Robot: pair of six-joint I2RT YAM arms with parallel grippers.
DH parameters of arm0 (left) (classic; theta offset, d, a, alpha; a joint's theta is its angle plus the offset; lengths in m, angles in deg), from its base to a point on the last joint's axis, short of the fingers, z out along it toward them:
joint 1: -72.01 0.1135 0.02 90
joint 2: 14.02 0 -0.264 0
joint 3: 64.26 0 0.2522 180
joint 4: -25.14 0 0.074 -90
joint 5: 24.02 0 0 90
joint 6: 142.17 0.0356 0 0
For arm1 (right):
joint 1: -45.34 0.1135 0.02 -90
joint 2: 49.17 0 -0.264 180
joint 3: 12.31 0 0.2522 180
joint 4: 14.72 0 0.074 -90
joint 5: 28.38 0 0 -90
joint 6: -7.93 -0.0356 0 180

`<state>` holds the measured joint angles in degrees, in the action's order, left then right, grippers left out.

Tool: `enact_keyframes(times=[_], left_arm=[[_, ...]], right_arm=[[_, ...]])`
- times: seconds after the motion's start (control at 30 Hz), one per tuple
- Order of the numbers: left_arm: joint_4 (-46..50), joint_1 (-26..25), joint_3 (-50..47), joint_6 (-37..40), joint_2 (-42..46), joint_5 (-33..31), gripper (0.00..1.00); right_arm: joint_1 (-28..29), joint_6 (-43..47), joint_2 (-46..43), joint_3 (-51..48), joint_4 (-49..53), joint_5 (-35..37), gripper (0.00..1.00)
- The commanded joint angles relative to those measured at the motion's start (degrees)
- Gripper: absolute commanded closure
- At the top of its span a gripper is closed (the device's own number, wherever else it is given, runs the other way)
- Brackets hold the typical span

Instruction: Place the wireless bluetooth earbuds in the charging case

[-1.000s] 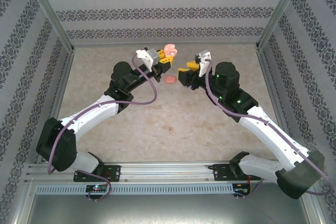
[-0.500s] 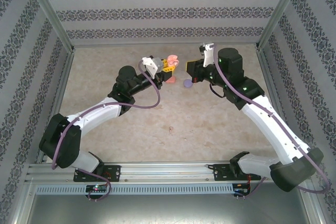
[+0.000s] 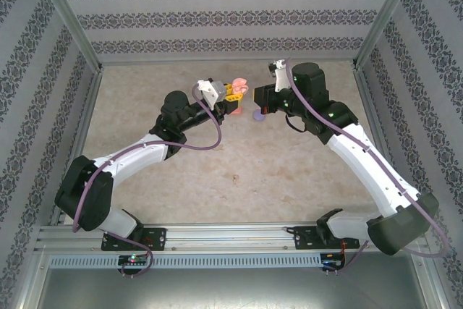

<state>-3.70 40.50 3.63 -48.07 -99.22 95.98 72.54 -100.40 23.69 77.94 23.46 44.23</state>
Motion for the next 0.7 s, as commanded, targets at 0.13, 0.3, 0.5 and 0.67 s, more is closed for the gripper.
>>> enact_keyframes(times=[0.13,0.3,0.5,0.67], left_arm=[[-3.0,-0.1,-0.3,-0.1,-0.6,2.1,1.0],[-2.9,-0.1,0.1,-0.4,-0.7,2.6,1.0],[-2.6,-0.1,0.5,-0.6,-1.1,2.7,1.0],[-2.8,-0.1,0.6,-0.7,-1.6,2.1,1.0]], right_arm=[[-0.2,-0.5,2.0,3.1,0.2,0.0,1.0],[0.0,-0.6,2.8,3.7,0.3,-0.7,1.0],[1.4,-0.1,3.2,4.8,0.9,-1.0,1.0],[2.8,0.1,3.1,5.0,1.5,-0.8,1.0]])
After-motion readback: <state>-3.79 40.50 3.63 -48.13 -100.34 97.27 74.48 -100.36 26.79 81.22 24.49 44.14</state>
